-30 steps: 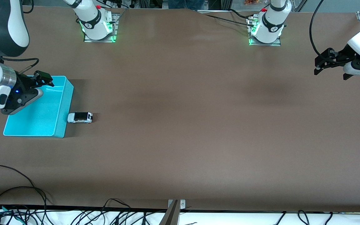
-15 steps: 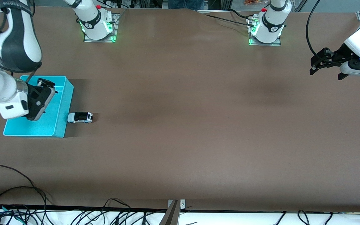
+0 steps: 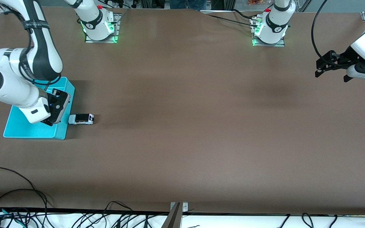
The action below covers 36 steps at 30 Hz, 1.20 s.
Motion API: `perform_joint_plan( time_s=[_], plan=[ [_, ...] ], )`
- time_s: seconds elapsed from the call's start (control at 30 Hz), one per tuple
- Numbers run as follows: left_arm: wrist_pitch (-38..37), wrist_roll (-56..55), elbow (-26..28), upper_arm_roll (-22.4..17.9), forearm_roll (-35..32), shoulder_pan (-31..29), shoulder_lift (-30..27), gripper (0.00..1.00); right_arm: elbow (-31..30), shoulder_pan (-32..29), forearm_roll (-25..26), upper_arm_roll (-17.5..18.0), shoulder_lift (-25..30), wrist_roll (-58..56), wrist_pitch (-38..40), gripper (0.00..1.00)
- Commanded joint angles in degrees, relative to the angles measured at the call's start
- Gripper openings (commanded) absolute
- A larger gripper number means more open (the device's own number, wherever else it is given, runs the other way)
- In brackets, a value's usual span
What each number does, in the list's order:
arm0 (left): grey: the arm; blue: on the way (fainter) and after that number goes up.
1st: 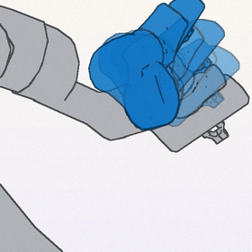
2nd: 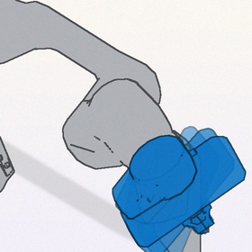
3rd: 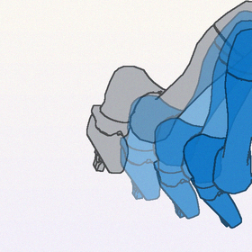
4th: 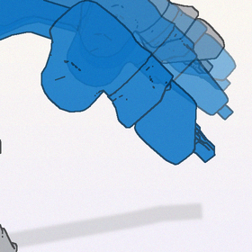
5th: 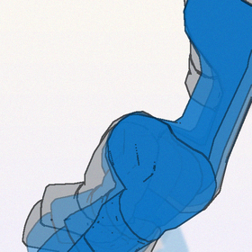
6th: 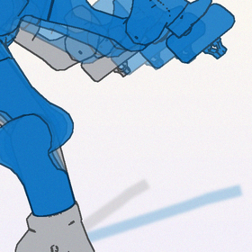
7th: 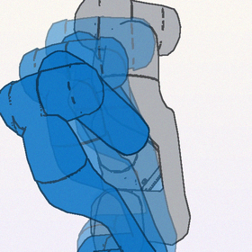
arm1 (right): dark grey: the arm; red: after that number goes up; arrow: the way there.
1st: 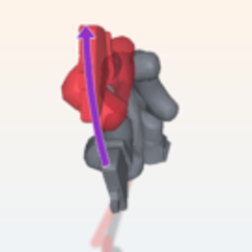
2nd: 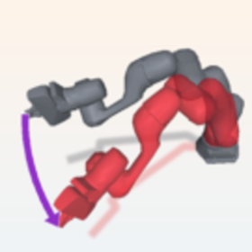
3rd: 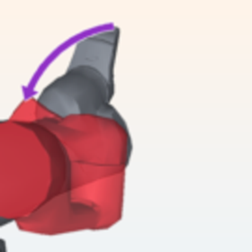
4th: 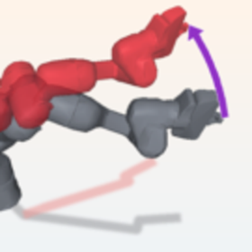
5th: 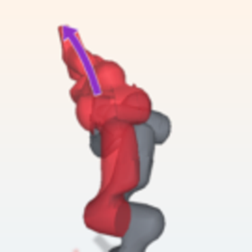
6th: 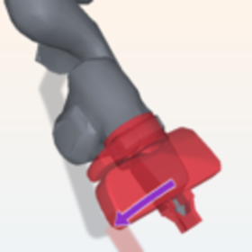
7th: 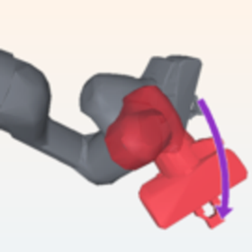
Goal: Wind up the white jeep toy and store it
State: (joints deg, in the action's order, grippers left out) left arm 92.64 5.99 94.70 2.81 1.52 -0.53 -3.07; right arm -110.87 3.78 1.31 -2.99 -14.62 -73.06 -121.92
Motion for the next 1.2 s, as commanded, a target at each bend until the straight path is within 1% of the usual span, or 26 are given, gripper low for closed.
perform_joint_plan(
  time_s=[0.0, 0.1, 0.27, 0.47, 0.63, 0.83, 1.17],
  plan=[
    [-1.5, -0.1, -1.0, -0.1, 0.5, -0.7, 0.9, 1.0, -6.2, 0.0, 0.2, 0.1, 0.9, -2.2, -7.0, 1.0],
    [-1.6, -0.1, -1.2, -0.1, 0.5, -0.8, 1.8, 1.0, -8.2, -0.1, 0.2, 0.1, 0.3, -2.6, -9.9, 1.0],
    [-1.7, 0.0, -1.2, -0.1, 0.5, -0.8, 1.8, 1.0, -8.7, -0.3, 0.2, 0.1, -2.2, -6.7, -13.7, 1.0],
    [-1.8, -0.2, -1.2, -0.2, 0.6, -0.9, 1.8, 1.0, -8.7, -0.4, 0.2, 0.1, -5.0, -6.8, -16.3, 1.0],
    [-1.7, -0.2, -1.3, -0.4, 0.6, -0.9, 1.8, 1.0, -8.7, -0.4, 0.3, 0.1, -5.9, -7.0, -17.0, 1.0],
    [-1.8, -0.2, -1.3, -0.3, 0.6, -0.9, 1.7, 1.0, -8.9, -0.4, 0.3, 0.1, -8.3, -10.0, -20.3, 1.0],
    [-2.5, -0.2, -1.3, -0.3, 0.6, -0.9, 1.7, 1.0, -9.2, -0.4, 0.4, 0.2, -9.8, -11.3, -23.0, 1.0]
  ],
)
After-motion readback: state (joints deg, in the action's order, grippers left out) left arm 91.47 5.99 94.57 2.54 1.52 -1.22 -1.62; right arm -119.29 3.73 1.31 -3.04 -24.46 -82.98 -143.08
